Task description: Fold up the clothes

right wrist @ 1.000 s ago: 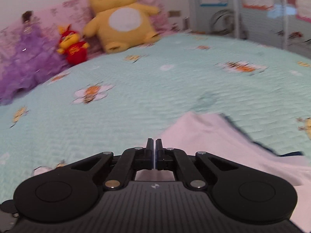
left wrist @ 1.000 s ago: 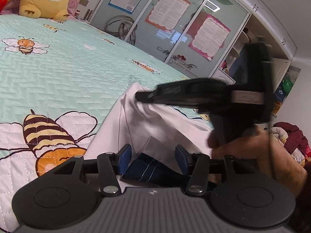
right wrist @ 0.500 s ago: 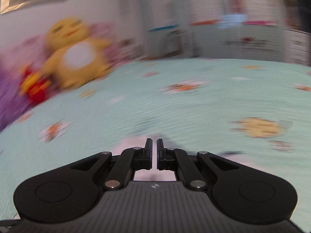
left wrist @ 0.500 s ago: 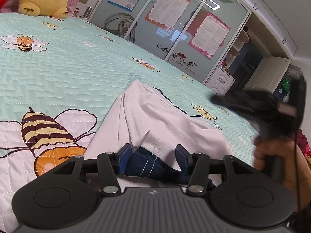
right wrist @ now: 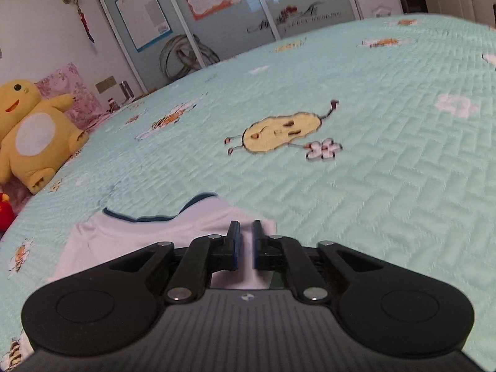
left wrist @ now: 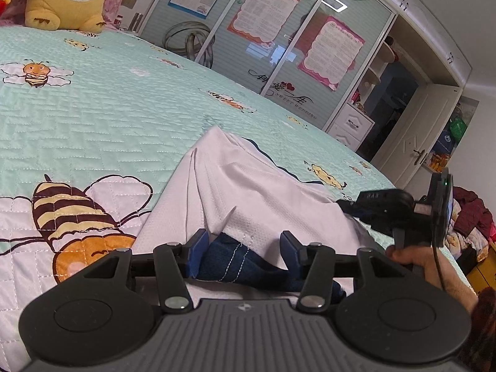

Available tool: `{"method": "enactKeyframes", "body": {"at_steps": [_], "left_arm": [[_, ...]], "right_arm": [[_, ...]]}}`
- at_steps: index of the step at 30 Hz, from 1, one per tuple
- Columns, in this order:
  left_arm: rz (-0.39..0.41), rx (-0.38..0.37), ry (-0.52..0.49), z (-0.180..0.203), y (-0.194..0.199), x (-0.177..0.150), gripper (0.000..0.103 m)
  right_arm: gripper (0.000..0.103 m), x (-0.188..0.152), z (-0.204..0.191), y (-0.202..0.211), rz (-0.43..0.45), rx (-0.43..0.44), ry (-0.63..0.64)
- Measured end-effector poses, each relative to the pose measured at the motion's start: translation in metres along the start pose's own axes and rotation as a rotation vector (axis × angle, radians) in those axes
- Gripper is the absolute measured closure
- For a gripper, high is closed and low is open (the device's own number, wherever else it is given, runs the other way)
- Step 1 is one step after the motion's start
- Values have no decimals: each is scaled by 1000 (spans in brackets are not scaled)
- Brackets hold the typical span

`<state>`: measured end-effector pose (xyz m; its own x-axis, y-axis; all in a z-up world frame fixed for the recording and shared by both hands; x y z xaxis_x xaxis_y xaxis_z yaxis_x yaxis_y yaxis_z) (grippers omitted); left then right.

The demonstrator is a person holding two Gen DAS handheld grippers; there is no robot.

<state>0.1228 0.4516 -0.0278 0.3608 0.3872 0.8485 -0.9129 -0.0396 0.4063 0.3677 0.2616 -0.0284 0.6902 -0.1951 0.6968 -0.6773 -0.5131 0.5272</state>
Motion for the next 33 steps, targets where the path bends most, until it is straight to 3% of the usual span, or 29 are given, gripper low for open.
{"method": "enactKeyframes", "body": {"at_steps": [2,5,6,8,9,11,13,15,17,20,30,33], "left_arm": [[0,0,0,0,0,0,49],[-2,1,-2,0,-1,0,48],[-2,2,-3,0,-1,0,48],[-3,3,-6,1,-1,0,47],[-4,3,-8,1,-1,0,47],[-4,4,-12,3,-1,0,46],[-5,3,-12,2,-2,0,46],[-5,3,-12,2,-2,-1,46],[-5,3,-12,2,-2,-1,46],[-5,2,-13,2,-2,-1,46],[-7,2,-17,3,-2,0,45],[-7,2,-21,4,-2,-1,44]], "right_arm": [[97,4,2,2,25,-47,24],[91,8,6,14,62,-16,-10],[87,10,10,16,60,-10,-26],[67,12,17,17,46,-8,-49],[67,12,20,15,34,-14,-57],[67,7,21,7,-42,40,-94],[67,4,16,4,-63,61,-86],[76,3,18,1,-72,69,-115],[92,4,19,-2,-76,74,-134],[102,5,20,-5,-73,72,-126],[102,10,21,-12,-76,71,-79],[94,13,19,-7,-69,75,-58]]}}
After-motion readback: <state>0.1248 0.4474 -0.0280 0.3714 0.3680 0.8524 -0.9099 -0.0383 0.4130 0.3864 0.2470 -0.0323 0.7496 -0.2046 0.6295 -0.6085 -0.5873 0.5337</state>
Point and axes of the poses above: each gripper's, at about its wrist camera, not at the fingertips, and y roughly against the way its jaws point, z to its right, x to its top, the point moved 8 cm from there along -y, roughly the way its jaws point, and after that the axes turned 9 degrees about -y, right-handed, at the moved point
